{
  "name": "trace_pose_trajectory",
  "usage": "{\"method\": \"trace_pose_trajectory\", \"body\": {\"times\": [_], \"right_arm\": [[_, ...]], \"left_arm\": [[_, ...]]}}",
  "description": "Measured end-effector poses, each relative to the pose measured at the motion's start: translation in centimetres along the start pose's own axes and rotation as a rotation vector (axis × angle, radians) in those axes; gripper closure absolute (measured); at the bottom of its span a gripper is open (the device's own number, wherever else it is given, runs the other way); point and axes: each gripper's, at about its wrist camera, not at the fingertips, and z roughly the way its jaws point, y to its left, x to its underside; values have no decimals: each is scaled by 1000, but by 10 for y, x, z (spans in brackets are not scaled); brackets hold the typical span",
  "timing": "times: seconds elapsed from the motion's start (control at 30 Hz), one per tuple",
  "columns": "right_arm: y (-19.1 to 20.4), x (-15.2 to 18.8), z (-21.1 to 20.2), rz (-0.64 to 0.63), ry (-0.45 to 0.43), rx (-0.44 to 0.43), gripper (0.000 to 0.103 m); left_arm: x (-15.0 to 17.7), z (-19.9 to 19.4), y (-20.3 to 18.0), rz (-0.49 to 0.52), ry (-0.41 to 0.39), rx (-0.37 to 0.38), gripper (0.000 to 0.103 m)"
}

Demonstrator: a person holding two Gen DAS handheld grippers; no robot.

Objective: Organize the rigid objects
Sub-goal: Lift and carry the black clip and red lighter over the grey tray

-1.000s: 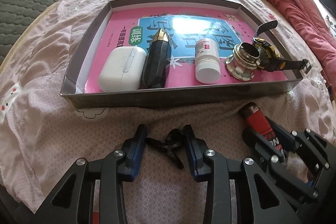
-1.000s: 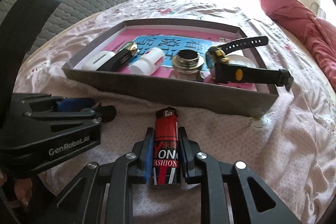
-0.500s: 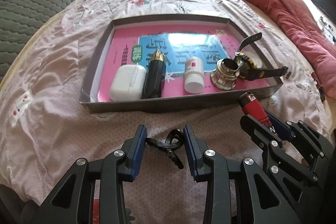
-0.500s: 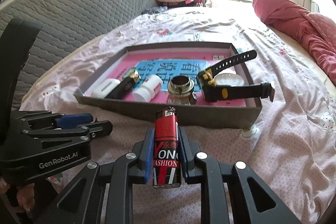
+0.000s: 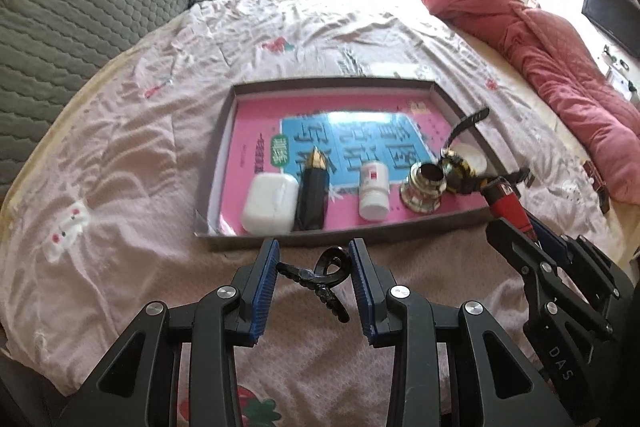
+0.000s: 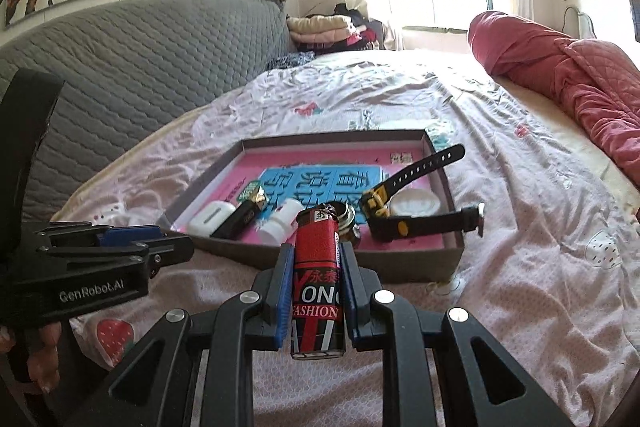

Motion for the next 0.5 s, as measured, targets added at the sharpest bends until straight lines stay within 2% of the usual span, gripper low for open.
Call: {"method": "trace_pose_trajectory", "body": {"times": [0.5], "right_arm": [[-3,-13,-20,-18,-100,33,81]], "left_arm": [[-18,-19,23,-29,-91,-7,66]]}}
